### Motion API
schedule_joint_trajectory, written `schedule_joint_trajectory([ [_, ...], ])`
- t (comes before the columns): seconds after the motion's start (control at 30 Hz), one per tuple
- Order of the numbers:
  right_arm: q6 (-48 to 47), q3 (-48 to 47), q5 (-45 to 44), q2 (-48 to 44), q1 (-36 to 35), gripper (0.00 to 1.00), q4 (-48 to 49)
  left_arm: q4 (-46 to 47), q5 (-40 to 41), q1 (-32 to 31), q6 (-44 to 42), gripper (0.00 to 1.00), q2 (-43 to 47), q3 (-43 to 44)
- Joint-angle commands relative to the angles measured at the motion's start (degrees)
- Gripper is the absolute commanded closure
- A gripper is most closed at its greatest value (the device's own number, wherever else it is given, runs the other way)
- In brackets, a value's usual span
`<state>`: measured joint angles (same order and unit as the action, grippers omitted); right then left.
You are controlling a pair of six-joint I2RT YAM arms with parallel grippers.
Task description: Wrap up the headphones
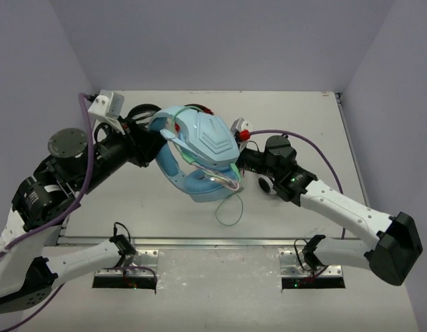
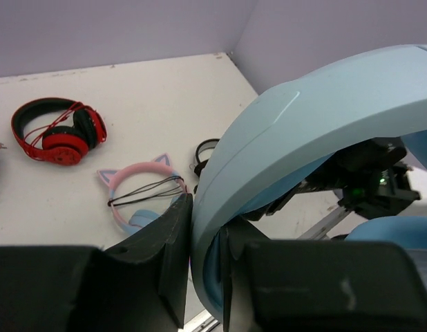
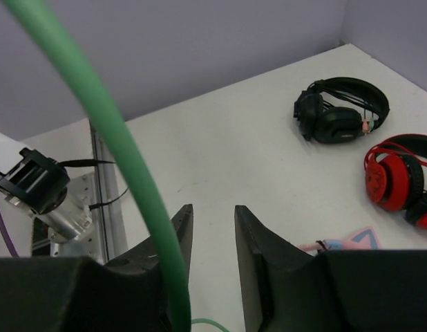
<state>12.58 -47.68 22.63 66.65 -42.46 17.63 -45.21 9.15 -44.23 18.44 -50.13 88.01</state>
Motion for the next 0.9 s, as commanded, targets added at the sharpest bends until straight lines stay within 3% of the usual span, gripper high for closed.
schedule_joint_trajectory([
  [0.0,5.42,1.53,4.17,1.54,0.36,0.69,13.12,5.92,3.23,-0.42,6.43,1.00,1.00,4.45],
  [0.07,7.71,1.80,5.92,3.83,-0.34,0.77,15.85,5.75,5.17,-0.42,7.83,1.00,0.91,6.99],
  [0.27,10.53,3.73,5.84,7.35,-4.03,0.82,21.56,5.23,18.61,-0.42,14.16,0.99,-0.76,12.00],
  [0.33,11.32,5.58,4.88,7.35,-4.91,0.82,23.33,2.94,28.42,-0.33,17.67,1.00,-2.51,14.02],
  [0.43,9.58,7.07,3.74,7.26,-7.63,0.83,22.46,1.36,33.90,-0.42,18.04,1.00,-6.37,16.14],
  [0.53,6.86,7.86,0.40,6.21,-10.97,0.92,19.04,0.31,38.65,-0.42,16.37,1.00,-11.37,19.38],
  [0.67,2.82,9.71,-4.60,3.40,-14.66,0.97,14.64,-3.74,47.78,-0.25,14.01,1.00,-19.20,25.80],
  [0.73,-0.69,9.19,-10.40,2.08,-17.38,0.99,9.11,-3.48,48.34,0.98,12.42,1.00,-22.55,27.39],
  [0.87,-4.83,7.52,-17.70,-0.47,-21.17,0.99,1.29,-4.53,40.95,12.31,12.59,1.00,-27.46,28.27],
])
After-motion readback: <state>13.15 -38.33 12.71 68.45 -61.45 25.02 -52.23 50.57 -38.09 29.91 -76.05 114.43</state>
